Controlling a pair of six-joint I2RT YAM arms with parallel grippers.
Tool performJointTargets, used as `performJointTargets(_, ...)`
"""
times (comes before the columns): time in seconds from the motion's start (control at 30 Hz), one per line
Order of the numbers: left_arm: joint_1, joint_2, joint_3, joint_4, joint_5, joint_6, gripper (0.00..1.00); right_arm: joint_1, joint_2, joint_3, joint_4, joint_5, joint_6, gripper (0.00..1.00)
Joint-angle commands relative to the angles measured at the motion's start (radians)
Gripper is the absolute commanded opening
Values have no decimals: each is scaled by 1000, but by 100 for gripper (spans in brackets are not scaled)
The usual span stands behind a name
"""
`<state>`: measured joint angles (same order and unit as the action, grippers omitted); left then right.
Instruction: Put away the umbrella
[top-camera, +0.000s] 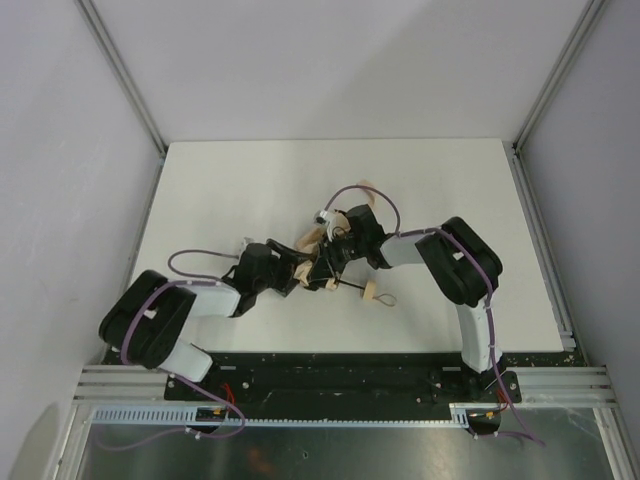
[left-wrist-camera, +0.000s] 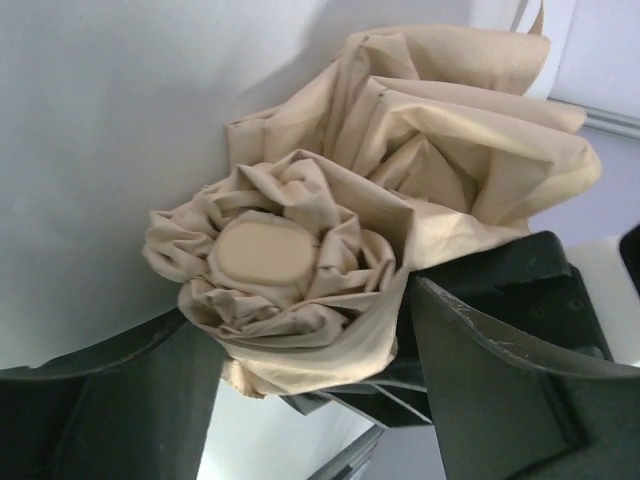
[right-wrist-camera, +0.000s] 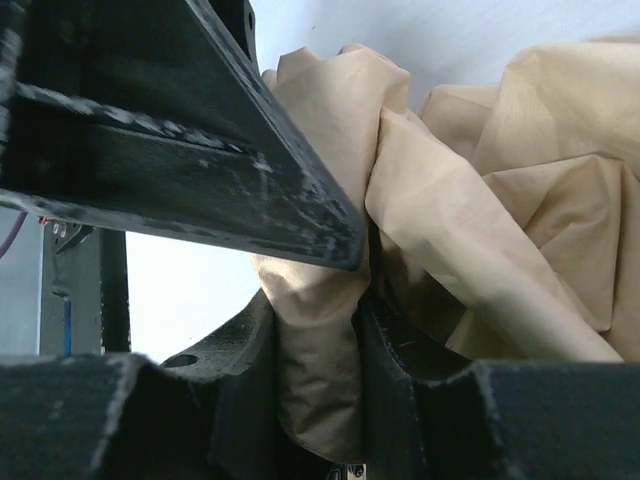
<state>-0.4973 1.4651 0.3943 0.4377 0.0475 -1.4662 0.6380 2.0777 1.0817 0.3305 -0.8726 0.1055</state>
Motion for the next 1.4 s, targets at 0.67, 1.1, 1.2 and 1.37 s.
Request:
performJointTargets(0.67,-23,139,-45,114,-84,66,0,6,-285,-13,-437,401,-50,79)
performJointTargets(1.1,-24,83,130,-400,28,18,0,443,-497,-254,-97,1127,-453,96)
performJointTargets(1.2,-24,73,147,-442,33,19,0,485,-430,-272,12,1171,-503,94)
performJointTargets(1.37,-24,48,158,-496,28,19,0,507,-275,-250,169,1299,-566,91)
